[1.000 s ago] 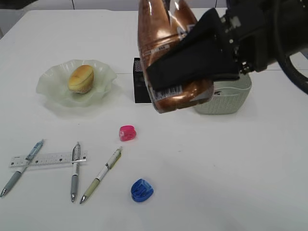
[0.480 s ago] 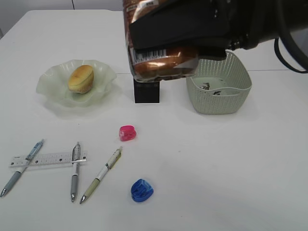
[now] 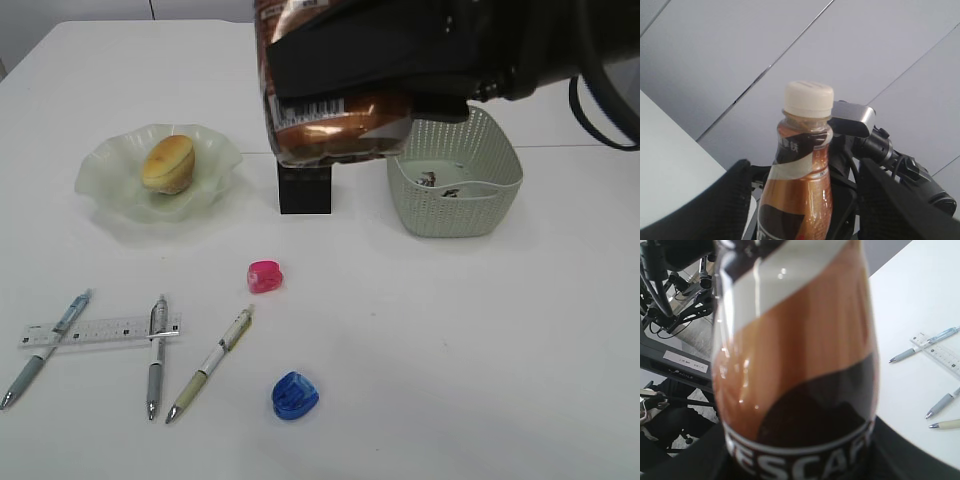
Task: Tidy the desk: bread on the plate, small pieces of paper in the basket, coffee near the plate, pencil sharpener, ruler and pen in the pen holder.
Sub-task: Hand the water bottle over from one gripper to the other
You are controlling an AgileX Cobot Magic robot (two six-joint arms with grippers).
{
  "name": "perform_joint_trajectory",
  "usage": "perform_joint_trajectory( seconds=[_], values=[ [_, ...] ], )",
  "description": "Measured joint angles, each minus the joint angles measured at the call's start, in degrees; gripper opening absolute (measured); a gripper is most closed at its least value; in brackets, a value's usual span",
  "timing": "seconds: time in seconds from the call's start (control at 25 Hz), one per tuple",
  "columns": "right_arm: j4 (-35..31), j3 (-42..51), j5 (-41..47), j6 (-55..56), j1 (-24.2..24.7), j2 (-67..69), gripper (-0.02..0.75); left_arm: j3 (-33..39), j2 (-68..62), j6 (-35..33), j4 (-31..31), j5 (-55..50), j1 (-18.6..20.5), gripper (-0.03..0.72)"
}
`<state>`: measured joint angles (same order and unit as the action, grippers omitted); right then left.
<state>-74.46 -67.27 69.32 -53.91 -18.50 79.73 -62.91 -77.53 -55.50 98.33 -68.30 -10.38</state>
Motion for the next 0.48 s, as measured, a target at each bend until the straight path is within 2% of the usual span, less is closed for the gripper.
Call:
perform_joint_trajectory(
  seconds=[0.48],
  values=[
    [0.0,0.0,0.0,0.0,0.0,0.0,0.403,0.0,-3.76,-3.0,0.84,0.0,-3.64,0.524]
  ],
)
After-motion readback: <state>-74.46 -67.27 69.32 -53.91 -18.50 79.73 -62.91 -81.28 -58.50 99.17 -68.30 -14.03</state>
